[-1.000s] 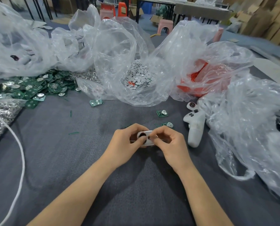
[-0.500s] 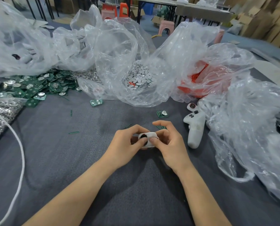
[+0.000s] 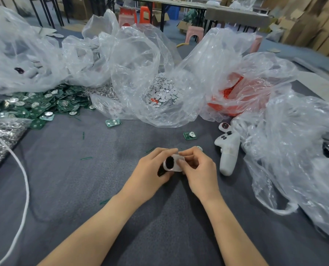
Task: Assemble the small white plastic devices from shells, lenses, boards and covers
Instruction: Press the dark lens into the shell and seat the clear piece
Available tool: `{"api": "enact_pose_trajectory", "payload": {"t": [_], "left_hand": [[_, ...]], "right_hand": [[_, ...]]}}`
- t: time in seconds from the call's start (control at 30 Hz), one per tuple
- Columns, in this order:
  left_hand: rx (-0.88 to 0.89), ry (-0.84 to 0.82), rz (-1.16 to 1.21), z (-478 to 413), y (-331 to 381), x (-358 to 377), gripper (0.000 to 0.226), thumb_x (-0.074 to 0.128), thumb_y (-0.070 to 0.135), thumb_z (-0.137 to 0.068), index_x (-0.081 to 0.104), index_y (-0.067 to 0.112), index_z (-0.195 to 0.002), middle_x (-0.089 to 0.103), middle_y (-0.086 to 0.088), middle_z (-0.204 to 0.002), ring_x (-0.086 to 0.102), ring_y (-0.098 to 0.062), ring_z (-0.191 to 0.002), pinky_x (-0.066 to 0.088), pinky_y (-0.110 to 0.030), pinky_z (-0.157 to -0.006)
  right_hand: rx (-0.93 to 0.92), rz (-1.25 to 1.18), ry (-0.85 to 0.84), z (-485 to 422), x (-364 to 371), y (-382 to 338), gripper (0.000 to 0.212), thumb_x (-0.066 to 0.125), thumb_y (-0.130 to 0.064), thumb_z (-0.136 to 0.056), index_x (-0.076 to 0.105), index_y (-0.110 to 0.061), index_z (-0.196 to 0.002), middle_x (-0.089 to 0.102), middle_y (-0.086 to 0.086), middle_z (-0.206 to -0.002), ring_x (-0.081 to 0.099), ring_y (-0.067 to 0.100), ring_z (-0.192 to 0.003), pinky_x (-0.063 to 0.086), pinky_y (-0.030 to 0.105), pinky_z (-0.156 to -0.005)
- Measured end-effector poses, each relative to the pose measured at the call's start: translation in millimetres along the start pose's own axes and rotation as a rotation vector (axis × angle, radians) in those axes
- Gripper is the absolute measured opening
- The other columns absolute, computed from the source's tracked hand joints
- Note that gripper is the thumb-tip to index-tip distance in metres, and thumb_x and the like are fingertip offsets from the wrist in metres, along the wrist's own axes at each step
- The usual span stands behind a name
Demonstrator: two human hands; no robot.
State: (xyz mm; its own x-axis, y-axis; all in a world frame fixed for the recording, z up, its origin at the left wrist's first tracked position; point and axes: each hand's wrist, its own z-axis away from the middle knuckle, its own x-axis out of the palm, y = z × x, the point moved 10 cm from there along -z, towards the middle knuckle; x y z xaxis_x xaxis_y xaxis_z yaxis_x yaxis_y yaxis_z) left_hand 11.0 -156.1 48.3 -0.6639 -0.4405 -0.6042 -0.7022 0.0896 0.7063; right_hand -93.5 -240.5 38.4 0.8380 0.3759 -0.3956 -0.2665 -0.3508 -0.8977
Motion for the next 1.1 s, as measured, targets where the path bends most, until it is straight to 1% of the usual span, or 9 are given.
{"api": "enact_pose_trajectory", "payload": {"t": [0.13,0.3,0.37,0.5,0.7,0.87,0.93,1.0,1.1], "left_hand": [[-0.066,0.006,-0.122,-0.6,-7.4,-2.5,0.039,0.071,0.019,-0.083,0.056,0.026,-0.118,0.06,0.016,-0.106,0.051,-0.005,-0.104,0.043,-0.025,-0.087],[-0.019,0.001,-0.171,-0.9,-4.8,-2.0,0.01,0.071,0.017,-0.084,0.066,0.015,-0.092,0.068,0.007,-0.104,0.055,-0.015,-0.101,0.047,-0.038,-0.086],[-0.004,-0.013,-0.2,-0.1,-5.7,0.2,0.009,0.071,0.019,-0.084,0.068,0.014,-0.09,0.068,0.006,-0.11,0.055,-0.016,-0.104,0.046,-0.038,-0.088],[0.02,-0.011,-0.235,0.0,-1.7,1.1,0.011,0.071,0.02,-0.083,0.067,0.014,-0.091,0.067,0.004,-0.111,0.055,-0.018,-0.104,0.046,-0.038,-0.087],[0.032,0.0,-0.259,-1.3,2.1,1.7,0.014,0.071,0.024,-0.084,0.065,0.012,-0.088,0.067,0.003,-0.111,0.056,-0.019,-0.107,0.044,-0.037,-0.087],[0.03,0.002,-0.247,-1.0,2.3,1.8,0.017,0.073,0.025,-0.082,0.063,0.012,-0.085,0.068,0.003,-0.105,0.056,-0.02,-0.103,0.044,-0.037,-0.085],[0.013,0.001,-0.245,-2.5,-2.7,2.1,0.018,0.072,0.026,-0.084,0.063,0.012,-0.09,0.066,0.003,-0.103,0.055,-0.021,-0.103,0.044,-0.037,-0.085],[-0.049,-0.004,-0.229,-4.4,-11.9,3.4,0.031,0.068,0.031,-0.087,0.058,0.018,-0.113,0.064,0.007,-0.11,0.051,-0.018,-0.107,0.044,-0.034,-0.088],[-0.136,0.012,-0.169,-5.5,-25.2,3.7,0.06,0.063,0.034,-0.09,0.033,0.028,-0.142,0.059,0.014,-0.122,0.044,-0.01,-0.115,0.04,-0.022,-0.087]], "right_hand": [[-0.026,0.087,0.005,1.3,1.4,-0.4,0.023,0.07,-0.004,-0.083,0.063,-0.025,-0.081,0.065,-0.016,-0.074,0.061,-0.007,-0.073,0.044,0.004,-0.065],[-0.039,0.186,0.001,-0.7,5.4,-0.8,0.01,0.071,-0.008,-0.083,0.07,-0.016,-0.089,0.065,-0.005,-0.083,0.06,0.005,-0.072,0.046,0.012,-0.068],[-0.06,0.24,0.014,-0.8,6.1,-2.9,0.011,0.072,-0.008,-0.082,0.07,-0.014,-0.091,0.06,-0.001,-0.091,0.057,0.007,-0.074,0.044,0.014,-0.071],[-0.087,0.274,0.035,0.6,6.0,-4.0,0.01,0.071,-0.009,-0.083,0.071,-0.012,-0.092,0.06,0.001,-0.093,0.053,0.002,-0.073,0.037,0.002,-0.068],[-0.042,0.334,0.008,0.2,5.7,1.7,0.015,0.072,-0.015,-0.083,0.072,-0.013,-0.097,0.061,0.002,-0.096,0.058,0.016,-0.087,0.046,0.027,-0.082],[-0.057,0.278,0.055,1.8,2.0,-3.0,0.013,0.07,-0.013,-0.085,0.072,-0.01,-0.097,0.061,0.002,-0.094,0.059,0.016,-0.081,0.046,0.026,-0.08],[-0.102,0.271,0.108,1.0,-4.5,-13.3,0.012,0.069,-0.009,-0.085,0.072,-0.008,-0.097,0.059,0.001,-0.095,0.06,0.017,-0.081,0.049,0.03,-0.079],[-0.154,0.291,0.185,-11.4,-17.4,-25.5,0.011,0.066,-0.005,-0.085,0.071,-0.005,-0.096,0.06,0.006,-0.096,0.061,0.023,-0.084,0.05,0.034,-0.082],[-0.159,0.492,0.192,-64.2,-24.0,-37.0,0.017,0.056,-0.001,-0.089,0.069,-0.002,-0.1,0.061,0.014,-0.103,0.058,0.026,-0.093,0.044,0.031,-0.087]]}}
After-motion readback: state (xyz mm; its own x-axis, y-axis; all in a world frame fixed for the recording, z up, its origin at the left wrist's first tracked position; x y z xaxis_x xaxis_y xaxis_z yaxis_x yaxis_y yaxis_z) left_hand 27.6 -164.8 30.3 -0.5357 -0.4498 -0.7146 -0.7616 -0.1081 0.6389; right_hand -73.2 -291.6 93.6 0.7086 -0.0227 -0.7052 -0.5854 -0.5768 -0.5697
